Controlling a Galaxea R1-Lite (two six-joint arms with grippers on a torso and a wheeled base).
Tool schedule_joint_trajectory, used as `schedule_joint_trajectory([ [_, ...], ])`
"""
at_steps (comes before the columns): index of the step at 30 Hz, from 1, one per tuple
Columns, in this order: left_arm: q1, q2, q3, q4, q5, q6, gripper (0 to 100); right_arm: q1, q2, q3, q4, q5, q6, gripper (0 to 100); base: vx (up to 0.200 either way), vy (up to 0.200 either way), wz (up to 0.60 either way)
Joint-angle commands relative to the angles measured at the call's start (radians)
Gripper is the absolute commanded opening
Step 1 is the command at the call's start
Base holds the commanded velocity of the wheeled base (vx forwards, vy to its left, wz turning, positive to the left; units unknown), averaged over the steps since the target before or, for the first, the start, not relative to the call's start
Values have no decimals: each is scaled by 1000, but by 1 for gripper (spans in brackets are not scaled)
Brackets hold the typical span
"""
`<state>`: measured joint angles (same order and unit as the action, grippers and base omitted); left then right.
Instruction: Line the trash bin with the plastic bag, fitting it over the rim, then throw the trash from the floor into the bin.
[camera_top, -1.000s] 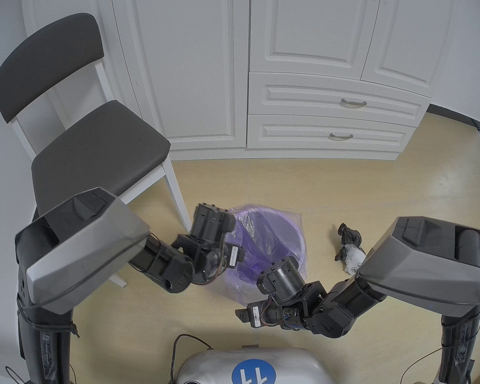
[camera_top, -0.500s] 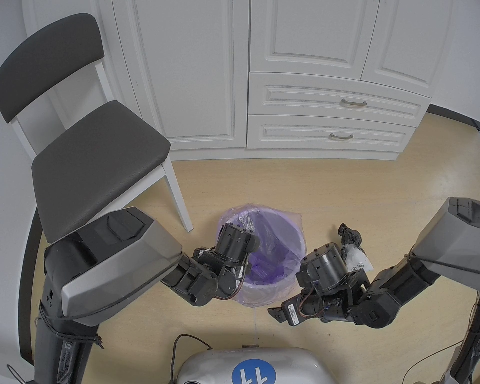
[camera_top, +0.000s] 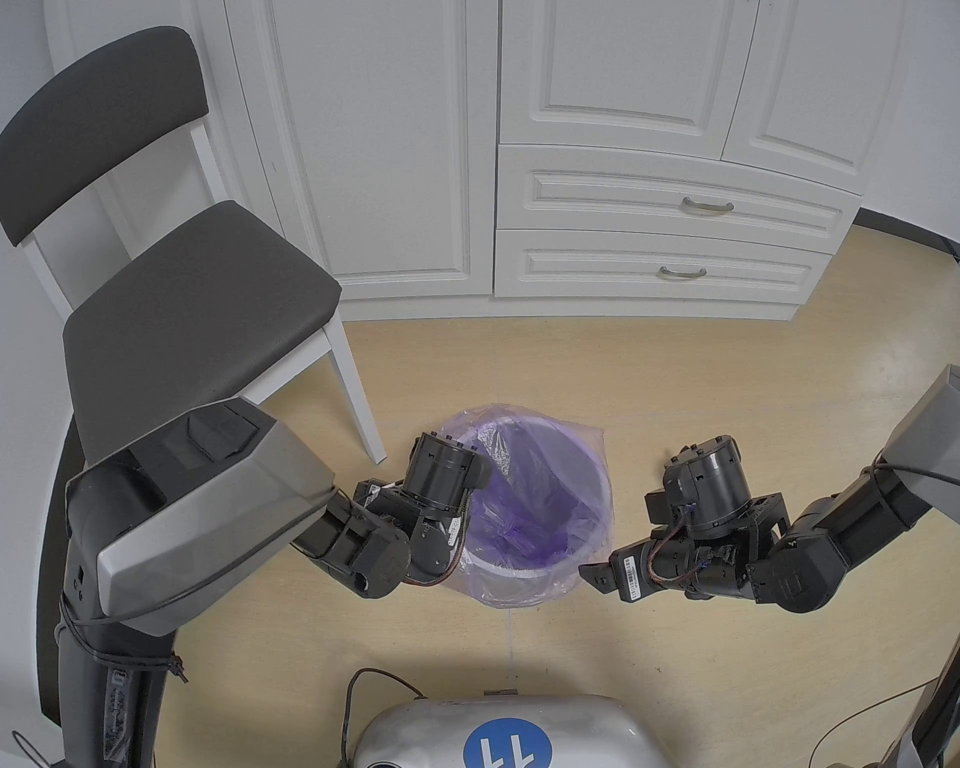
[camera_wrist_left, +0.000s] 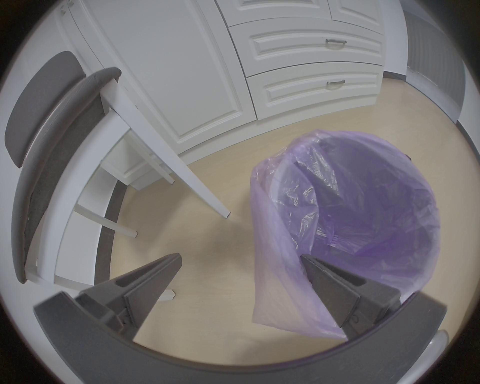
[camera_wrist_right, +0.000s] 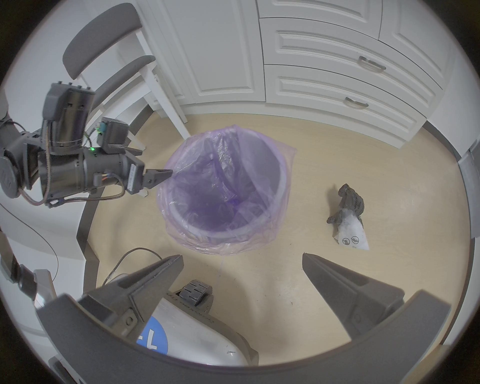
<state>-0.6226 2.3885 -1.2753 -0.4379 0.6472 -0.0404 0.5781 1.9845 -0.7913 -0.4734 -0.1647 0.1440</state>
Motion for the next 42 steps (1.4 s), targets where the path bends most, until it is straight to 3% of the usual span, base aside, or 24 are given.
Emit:
schedule_joint_trajectory([
  [1, 7, -65, 39, -4, 5, 5, 100, -4, -6, -2, -1, 1, 0, 100, 0, 0, 0],
  [9, 46, -84, 51, -7, -4, 25, 100, -11, -6, -2, -1, 1, -1, 100, 0, 0, 0],
  [16, 90, -51, 25, -13, -101, 16, 100, -32, 17, -16, -1, 1, -3, 100, 0, 0, 0],
  [26, -9, -61, 25, -91, -98, -47, 100, -40, 8, -16, -1, 1, -3, 100, 0, 0, 0],
  [33, 21, 44, -47, -67, -93, -45, 100, -40, 20, -17, -1, 1, -4, 100, 0, 0, 0],
  [42, 49, 41, -61, -9, -90, -42, 100, -41, 33, -22, -1, 1, -4, 100, 0, 0, 0],
])
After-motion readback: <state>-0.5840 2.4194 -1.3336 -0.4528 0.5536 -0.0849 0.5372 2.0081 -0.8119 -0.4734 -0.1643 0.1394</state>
